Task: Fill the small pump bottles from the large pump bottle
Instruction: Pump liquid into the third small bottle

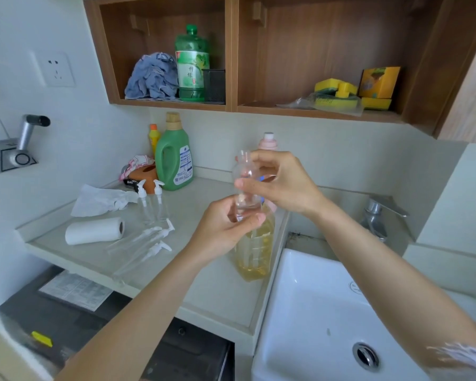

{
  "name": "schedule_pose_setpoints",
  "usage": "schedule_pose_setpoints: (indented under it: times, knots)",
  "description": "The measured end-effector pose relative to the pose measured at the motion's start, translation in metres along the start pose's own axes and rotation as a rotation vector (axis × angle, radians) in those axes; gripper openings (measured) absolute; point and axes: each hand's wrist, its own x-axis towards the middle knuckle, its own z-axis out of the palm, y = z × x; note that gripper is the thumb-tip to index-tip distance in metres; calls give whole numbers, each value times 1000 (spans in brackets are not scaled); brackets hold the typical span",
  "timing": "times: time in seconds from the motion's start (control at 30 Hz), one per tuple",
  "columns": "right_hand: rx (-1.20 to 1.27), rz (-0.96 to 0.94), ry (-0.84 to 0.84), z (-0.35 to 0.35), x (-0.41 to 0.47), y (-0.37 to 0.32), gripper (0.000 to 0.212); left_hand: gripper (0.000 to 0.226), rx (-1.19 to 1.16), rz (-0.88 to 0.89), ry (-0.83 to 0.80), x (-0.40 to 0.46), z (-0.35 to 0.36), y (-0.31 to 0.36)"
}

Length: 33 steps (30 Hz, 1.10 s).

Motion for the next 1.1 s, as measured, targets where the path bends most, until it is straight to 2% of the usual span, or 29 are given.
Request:
schedule_pose_setpoints:
  times: [0.1,0.2,0.33,0.7,1.1]
  knots:
    - [-48,61,87,1,3,18,28,14,-11,-65,71,-2,-9,-15]
    - [-301,83,230,-5,4,47,27,19,-9,-220,111,-6,-28,-33]
    - [-439,42,167,2,-3,77,28,22,61,-307,86,-9,-48,-53]
    - [-359,-96,344,23,4,93,26,14,197,-140,134,5,-47,-54]
    - [-362,-86,417,30,7,90,30,17,178,-169,101,22,-54,-54]
